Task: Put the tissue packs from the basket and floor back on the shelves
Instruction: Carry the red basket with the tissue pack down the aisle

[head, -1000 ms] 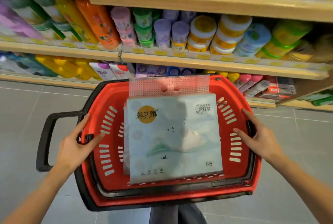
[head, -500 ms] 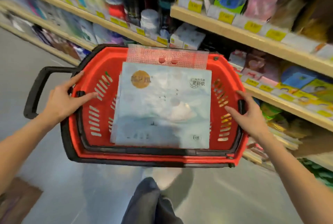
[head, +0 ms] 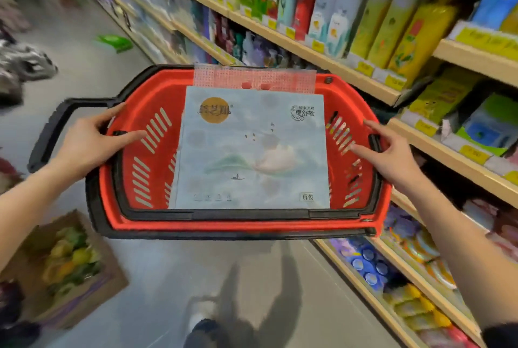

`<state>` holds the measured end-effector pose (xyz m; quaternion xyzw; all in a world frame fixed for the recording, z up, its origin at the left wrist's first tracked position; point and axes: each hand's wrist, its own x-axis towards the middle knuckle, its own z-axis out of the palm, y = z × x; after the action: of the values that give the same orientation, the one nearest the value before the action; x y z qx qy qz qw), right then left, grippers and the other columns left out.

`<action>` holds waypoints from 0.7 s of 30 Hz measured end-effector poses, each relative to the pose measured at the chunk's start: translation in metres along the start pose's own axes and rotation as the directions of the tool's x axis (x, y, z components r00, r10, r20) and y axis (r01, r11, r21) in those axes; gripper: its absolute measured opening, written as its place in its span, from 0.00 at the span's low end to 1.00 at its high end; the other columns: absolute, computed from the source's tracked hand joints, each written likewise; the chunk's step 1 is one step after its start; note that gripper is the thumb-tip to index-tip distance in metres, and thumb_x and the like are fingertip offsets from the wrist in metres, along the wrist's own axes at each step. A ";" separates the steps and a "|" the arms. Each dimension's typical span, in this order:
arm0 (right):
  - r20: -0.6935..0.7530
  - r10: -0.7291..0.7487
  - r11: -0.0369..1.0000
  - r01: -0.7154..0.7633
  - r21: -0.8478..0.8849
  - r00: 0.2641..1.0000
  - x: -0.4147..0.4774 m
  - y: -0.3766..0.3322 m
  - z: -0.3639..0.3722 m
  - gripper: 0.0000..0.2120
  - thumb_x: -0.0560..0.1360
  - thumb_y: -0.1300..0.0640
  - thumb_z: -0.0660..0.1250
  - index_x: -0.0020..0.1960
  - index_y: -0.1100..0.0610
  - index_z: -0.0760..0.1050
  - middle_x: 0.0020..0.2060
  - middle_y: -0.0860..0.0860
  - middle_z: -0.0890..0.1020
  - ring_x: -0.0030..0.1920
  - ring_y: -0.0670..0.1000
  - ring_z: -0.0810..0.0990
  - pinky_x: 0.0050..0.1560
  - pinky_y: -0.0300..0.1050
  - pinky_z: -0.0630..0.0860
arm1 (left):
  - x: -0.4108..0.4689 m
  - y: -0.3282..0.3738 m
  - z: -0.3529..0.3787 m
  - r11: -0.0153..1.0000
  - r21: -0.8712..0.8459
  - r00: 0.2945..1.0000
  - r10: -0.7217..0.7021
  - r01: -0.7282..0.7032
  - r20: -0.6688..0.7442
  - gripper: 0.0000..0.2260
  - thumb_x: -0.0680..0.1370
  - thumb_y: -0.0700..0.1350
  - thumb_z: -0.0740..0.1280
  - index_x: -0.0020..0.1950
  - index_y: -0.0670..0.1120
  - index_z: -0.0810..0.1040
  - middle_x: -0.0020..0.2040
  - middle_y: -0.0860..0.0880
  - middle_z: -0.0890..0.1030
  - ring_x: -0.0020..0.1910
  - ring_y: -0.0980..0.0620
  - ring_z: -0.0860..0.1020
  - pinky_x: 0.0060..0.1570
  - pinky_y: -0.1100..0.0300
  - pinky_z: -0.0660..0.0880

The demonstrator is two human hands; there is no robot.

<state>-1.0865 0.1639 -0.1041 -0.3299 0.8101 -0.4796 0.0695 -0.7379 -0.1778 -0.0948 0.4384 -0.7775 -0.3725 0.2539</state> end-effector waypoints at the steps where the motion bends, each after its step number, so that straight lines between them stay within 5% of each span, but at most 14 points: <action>1: 0.020 -0.024 1.000 0.023 0.011 1.000 0.015 -0.014 0.015 0.28 0.66 0.58 0.75 0.64 0.56 0.72 0.59 0.53 0.77 0.59 0.48 0.74 0.64 0.43 0.69 | 0.007 -0.004 -0.016 1.000 0.008 0.999 -0.007 0.007 -0.032 0.28 0.56 0.67 0.74 0.53 0.73 0.70 0.51 0.53 0.81 0.48 0.56 0.80 0.55 0.55 0.75; 5: 0.072 -0.116 0.992 0.112 0.053 0.991 0.071 -0.060 0.077 0.29 0.65 0.57 0.75 0.64 0.54 0.72 0.58 0.53 0.78 0.58 0.48 0.76 0.66 0.49 0.69 | 0.040 -0.018 -0.073 0.999 0.043 0.986 -0.024 0.032 -0.164 0.33 0.64 0.57 0.75 0.67 0.58 0.70 0.51 0.52 0.80 0.51 0.55 0.78 0.57 0.57 0.72; 11: 0.144 -0.202 0.974 0.184 0.130 0.969 0.145 -0.118 0.158 0.31 0.64 0.57 0.76 0.65 0.55 0.71 0.60 0.54 0.77 0.60 0.49 0.75 0.67 0.52 0.69 | 0.085 -0.036 -0.140 0.996 0.061 0.954 -0.039 0.060 -0.296 0.29 0.64 0.57 0.76 0.62 0.65 0.69 0.51 0.54 0.79 0.50 0.57 0.77 0.54 0.60 0.71; 18: 0.221 -0.259 0.957 0.218 0.193 0.940 0.239 -0.160 0.246 0.33 0.64 0.59 0.76 0.66 0.55 0.70 0.60 0.52 0.77 0.55 0.39 0.74 0.59 0.30 0.70 | 0.148 -0.061 -0.183 0.987 0.103 0.910 -0.069 0.121 -0.410 0.37 0.60 0.63 0.75 0.67 0.60 0.70 0.56 0.52 0.81 0.53 0.56 0.79 0.60 0.52 0.74; 21: 0.271 -0.268 0.945 0.198 0.259 0.924 0.290 -0.168 0.285 0.35 0.63 0.60 0.76 0.68 0.54 0.68 0.62 0.53 0.75 0.61 0.48 0.75 0.65 0.49 0.71 | 0.185 -0.067 -0.187 0.983 0.096 0.899 -0.103 0.158 -0.425 0.36 0.61 0.61 0.75 0.68 0.59 0.70 0.58 0.50 0.80 0.53 0.52 0.79 0.58 0.49 0.75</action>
<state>-1.1103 -0.2728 -0.0580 -0.4839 0.6844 -0.5176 0.1720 -0.6595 -0.4285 -0.0250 0.5744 -0.6963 -0.2354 0.3603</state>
